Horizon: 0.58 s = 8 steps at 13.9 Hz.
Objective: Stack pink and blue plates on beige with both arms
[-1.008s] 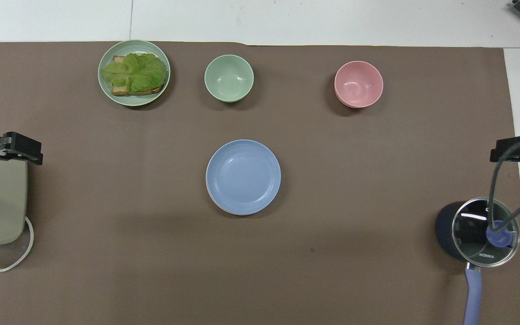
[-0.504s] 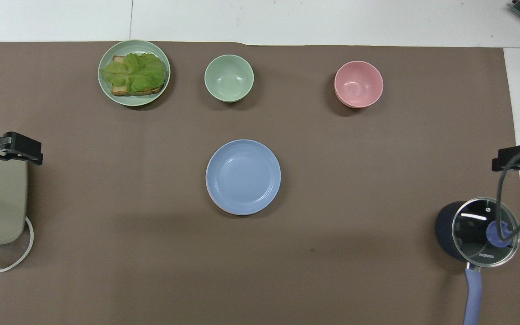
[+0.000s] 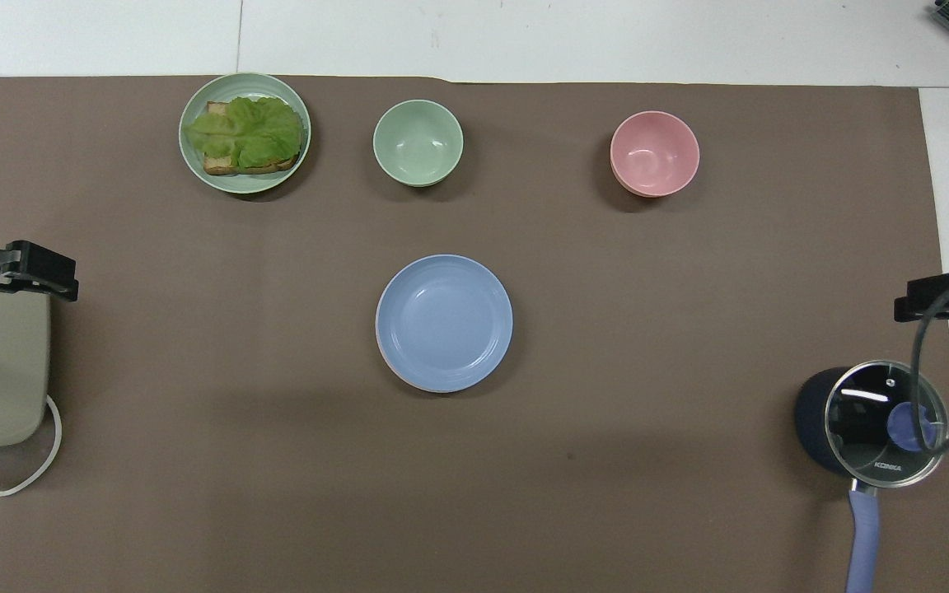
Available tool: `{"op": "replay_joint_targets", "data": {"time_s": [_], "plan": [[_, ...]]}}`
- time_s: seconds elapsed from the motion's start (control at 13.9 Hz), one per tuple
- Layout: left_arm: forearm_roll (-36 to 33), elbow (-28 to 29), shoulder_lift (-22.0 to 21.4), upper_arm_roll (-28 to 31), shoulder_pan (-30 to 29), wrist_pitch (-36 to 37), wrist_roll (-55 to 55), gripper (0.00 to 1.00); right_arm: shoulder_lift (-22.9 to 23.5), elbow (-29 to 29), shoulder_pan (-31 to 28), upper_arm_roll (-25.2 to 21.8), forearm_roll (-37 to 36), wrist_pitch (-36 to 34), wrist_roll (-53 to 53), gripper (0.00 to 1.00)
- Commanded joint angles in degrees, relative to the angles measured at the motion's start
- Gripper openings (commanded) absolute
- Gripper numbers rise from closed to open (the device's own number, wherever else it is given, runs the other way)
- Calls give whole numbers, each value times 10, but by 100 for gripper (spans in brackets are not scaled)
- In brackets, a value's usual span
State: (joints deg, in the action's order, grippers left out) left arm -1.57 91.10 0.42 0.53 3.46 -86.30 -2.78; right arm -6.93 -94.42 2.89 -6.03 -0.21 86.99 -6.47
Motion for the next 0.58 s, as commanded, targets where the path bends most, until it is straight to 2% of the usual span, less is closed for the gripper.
{"op": "replay_joint_targets", "data": {"time_s": [0.0,0.5], "plan": [[-4,13,-12,-2,-3,-1,3,100,-1,0,0,-1,9,9,16,100],[-4,13,-12,-2,-3,-1,3,100,-1,-6,-1,-1,-8,34,16,100]]}}
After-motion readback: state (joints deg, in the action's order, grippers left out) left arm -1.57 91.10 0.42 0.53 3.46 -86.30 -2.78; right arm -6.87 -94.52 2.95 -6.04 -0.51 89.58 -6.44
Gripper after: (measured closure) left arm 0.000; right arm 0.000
